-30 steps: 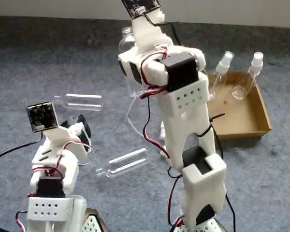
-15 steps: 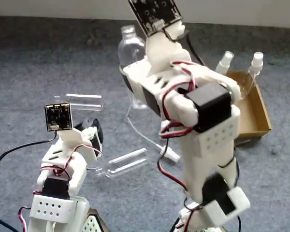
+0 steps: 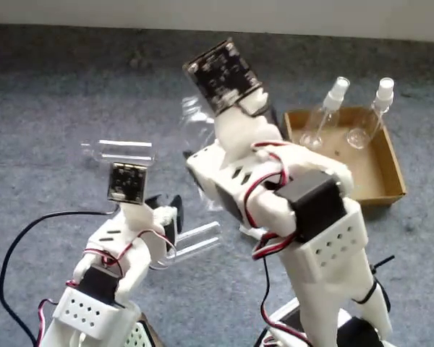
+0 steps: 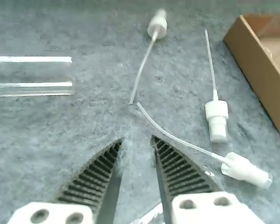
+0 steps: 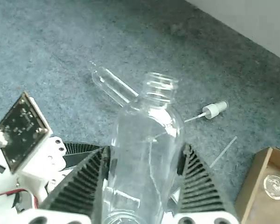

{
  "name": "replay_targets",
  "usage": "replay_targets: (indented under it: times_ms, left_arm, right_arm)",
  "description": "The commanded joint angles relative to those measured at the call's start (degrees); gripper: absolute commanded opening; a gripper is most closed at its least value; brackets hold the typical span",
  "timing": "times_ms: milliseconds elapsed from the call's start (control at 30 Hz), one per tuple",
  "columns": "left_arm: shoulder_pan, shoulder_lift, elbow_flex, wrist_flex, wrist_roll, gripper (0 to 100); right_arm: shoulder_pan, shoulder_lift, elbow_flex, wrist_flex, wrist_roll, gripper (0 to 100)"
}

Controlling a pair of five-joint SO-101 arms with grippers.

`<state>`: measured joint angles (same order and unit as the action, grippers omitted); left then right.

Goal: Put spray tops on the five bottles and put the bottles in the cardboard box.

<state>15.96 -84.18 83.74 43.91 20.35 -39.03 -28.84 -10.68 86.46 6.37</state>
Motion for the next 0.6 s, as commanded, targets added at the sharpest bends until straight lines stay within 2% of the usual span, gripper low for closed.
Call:
replay_targets:
  times_ms: [0,167,233,300,567]
  left_arm:
    - [4.4,-0.7,0.0,-1.4,-0.4,6]
    - [4.4,-0.7,0.3,-1.4,-0.4,6]
    - [4.3,-0.7,0.3,-1.4,-0.4,6]
    - [4.3,-0.7,0.3,-1.4,-0.4,6]
    - [4.3,-0.7,0.3,-1.4,-0.4,6]
  right_arm:
    - [-1.0,-7.7,11.6,-8.9,0.4,5.0]
    - [-1.0,-18.1,27.4,-18.0,1.1,5.0]
    - [-0.6,-21.7,32.1,-18.9,4.7,5.0]
    - [2.0,-24.5,36.3,-19.2,7.1,5.0]
    - [16.2,-27.4,49.4,-19.3,7.4,5.0]
